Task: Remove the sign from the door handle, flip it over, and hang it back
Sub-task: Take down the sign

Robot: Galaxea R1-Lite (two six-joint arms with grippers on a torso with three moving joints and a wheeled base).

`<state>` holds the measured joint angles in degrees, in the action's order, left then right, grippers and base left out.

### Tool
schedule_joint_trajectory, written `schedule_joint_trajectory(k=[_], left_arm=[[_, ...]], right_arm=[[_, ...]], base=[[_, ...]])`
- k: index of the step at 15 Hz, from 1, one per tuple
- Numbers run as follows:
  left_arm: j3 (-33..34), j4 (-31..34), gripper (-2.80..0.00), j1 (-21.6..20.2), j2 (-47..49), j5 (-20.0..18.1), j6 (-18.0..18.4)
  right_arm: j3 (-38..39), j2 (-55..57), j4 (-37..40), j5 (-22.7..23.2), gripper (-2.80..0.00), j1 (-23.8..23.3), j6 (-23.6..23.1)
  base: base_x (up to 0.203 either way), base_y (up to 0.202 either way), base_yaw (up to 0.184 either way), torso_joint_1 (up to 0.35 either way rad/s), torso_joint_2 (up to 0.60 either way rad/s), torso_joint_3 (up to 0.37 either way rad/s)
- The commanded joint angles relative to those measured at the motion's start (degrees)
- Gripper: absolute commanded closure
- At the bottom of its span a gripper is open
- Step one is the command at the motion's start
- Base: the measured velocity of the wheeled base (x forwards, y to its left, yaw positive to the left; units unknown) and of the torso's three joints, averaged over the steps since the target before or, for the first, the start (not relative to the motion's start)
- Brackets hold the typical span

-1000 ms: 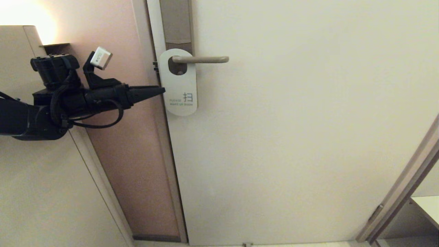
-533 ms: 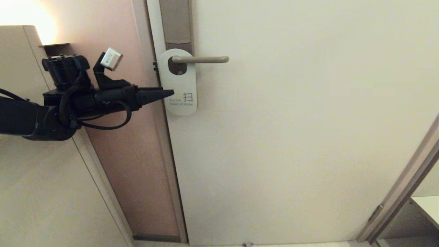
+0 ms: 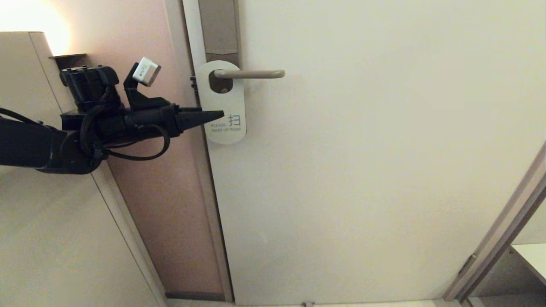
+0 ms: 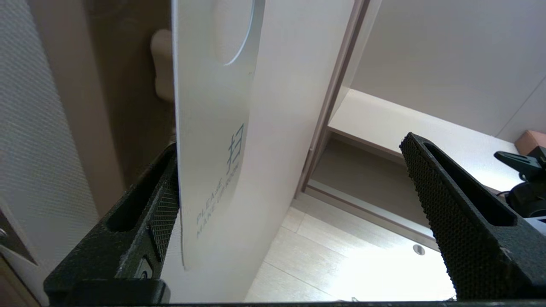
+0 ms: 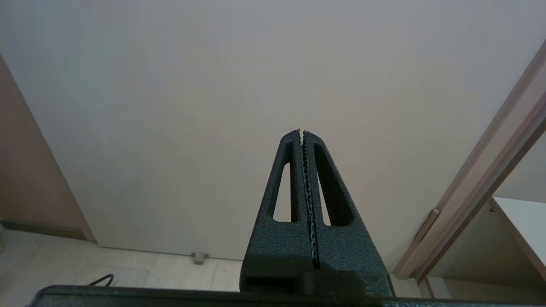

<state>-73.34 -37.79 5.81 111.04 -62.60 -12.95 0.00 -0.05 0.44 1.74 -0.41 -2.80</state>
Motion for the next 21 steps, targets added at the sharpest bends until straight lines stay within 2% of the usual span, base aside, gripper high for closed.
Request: schedule_joint_trajectory(k=[1,6,12,21], left_arm=[[-1.71,-0.30,-2.80,0.00,1.28,-0.33,-0.12],[-7.20,-0.35,-2.80,0.81,4.93,-0.33,-1.02],[-7.26,-0.44,-2.80,3.37,4.97,-0.20,-1.50],[-9.54,-0.53,-2.80,3.41,5.41,-0.16,-2.17]], right_arm=[[0.00,0.05,0.00,0.01,0.00,-0.02,-0.10],[0.00,0.05,-0.08,0.01,0.00,-0.02,-0.06],[0.00,0.05,0.00,0.01,0.00,-0.02,-0.01],[0.00,0.05,0.00,0.01,0.00,0.06,-0.03]], base=[[0.000,0.000,0.000,0.000,0.00,0.000],[0.000,0.000,0.000,0.000,0.00,0.000],[0.000,0.000,0.000,0.000,0.00,0.000],[0.000,0.000,0.000,0.000,0.00,0.000]])
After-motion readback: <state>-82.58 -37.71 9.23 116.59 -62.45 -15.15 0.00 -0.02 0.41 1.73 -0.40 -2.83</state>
